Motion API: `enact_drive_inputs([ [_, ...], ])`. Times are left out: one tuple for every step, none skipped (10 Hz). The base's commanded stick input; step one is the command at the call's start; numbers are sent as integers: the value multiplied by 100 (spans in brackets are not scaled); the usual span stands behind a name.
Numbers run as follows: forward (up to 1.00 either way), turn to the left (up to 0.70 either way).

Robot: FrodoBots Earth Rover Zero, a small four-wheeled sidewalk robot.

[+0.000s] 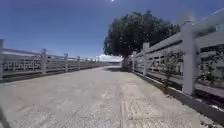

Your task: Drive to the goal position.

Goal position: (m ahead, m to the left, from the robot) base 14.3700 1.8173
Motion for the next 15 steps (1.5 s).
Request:
enact_drive_inputs([
  [70,0],
  [70,0],
  [70,0],
  [70,0],
  [70,0],
  [70,0],
  [70,0],
  [70,0],
  [70,0],
  [70,0],
  [70,0],
  [70,0],
  [70,0],
  [70,0],
  [70,0],
])
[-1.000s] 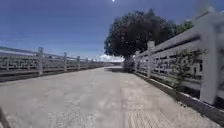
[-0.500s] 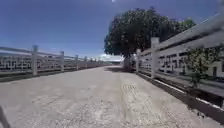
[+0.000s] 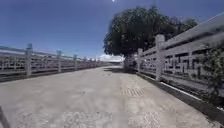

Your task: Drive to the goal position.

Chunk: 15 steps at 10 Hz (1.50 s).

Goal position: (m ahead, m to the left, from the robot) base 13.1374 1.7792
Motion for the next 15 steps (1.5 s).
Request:
enact_drive_inputs([
  [70,0],
  [70,0],
  [70,0],
  [70,0],
  [70,0],
  [70,0],
  [70,0],
  [70,0],
  [70,0],
  [70,0],
  [70,0],
  [70,0],
  [70,0],
  [70,0],
  [70,0],
])
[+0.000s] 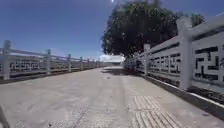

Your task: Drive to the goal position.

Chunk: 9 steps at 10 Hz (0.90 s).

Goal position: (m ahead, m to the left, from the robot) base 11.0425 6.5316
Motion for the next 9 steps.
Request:
enact_drive_inputs([
  [70,0],
  [70,0],
  [70,0],
  [70,0],
  [70,0],
  [70,0],
  [70,0],
  [70,0],
  [70,0],
])
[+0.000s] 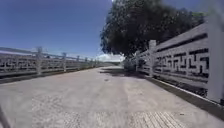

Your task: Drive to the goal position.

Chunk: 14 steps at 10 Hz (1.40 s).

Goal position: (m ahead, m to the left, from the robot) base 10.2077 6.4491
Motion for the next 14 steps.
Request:
enact_drive_inputs([
  [70,0],
  [70,0],
  [70,0],
  [70,0],
  [70,0],
  [70,0],
  [70,0],
  [70,0],
  [70,0],
  [70,0],
  [70,0],
  [70,0],
  [70,0],
  [70,0],
])
